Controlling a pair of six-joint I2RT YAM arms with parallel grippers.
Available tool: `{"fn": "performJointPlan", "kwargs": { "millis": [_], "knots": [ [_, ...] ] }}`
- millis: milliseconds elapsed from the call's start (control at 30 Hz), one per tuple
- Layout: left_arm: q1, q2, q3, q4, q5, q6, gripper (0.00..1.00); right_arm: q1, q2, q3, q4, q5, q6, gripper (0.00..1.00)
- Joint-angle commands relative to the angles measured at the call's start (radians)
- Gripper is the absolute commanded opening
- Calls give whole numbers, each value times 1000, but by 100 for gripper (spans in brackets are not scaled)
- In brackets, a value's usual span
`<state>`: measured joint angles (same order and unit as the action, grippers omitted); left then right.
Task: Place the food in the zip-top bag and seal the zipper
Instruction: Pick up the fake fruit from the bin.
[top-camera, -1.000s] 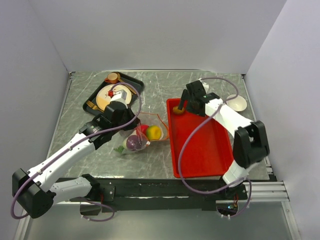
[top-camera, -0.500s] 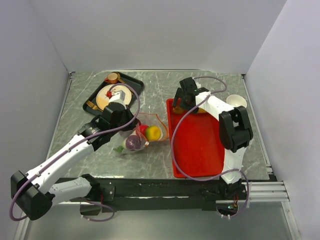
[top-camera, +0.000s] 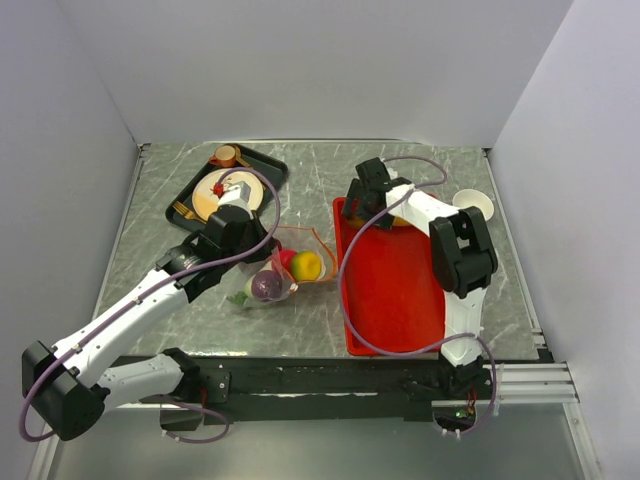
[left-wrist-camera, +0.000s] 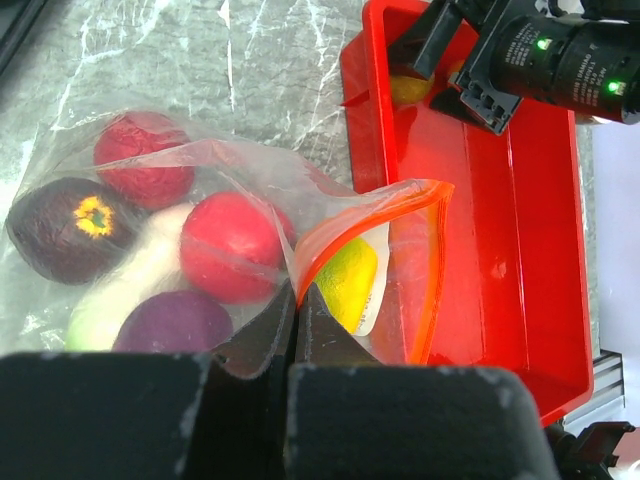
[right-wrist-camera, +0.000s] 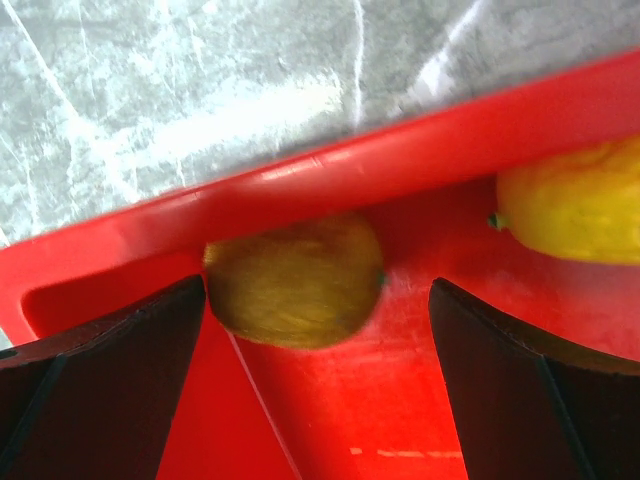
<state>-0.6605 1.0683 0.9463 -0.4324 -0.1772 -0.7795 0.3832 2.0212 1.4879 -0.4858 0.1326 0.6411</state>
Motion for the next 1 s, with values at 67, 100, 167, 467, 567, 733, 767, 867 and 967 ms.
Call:
{"fn": "performJointPlan", "kwargs": {
  "millis": [67,100,167,467,567,733,767,867,967],
  "knots": [
    [1,-21,-6,9,-10,-6,1,-7,-4,23,41,4,-12,87],
    [1,-21,-7,11,-8,-6,1,-7,-19,3,46,4,-15,82],
    [1,-19,-6,9,-15,-9,1,-6,-48,-21,55,6,-18,70],
    [1,-5,3,8,-21,-4,1,-7,-143,-126,75,1,-47,32],
    [1,-13,-4,4,-30,-13,1,-7,-203,-144,34,-11,-52,28],
    [1,-24,-20,23,-33,-20,1,-6,-377,-244,46,-51,-50,27],
    [2,-21,-18,26,-28,-20,1,-4,-427,-265,39,-62,-47,27],
    [1,-1,-6,30,-16,-14,1,5,-507,-282,15,-103,-50,28],
    [1,18,8,26,-11,-10,1,34,-578,-297,6,-129,-46,29]
  ]
}}
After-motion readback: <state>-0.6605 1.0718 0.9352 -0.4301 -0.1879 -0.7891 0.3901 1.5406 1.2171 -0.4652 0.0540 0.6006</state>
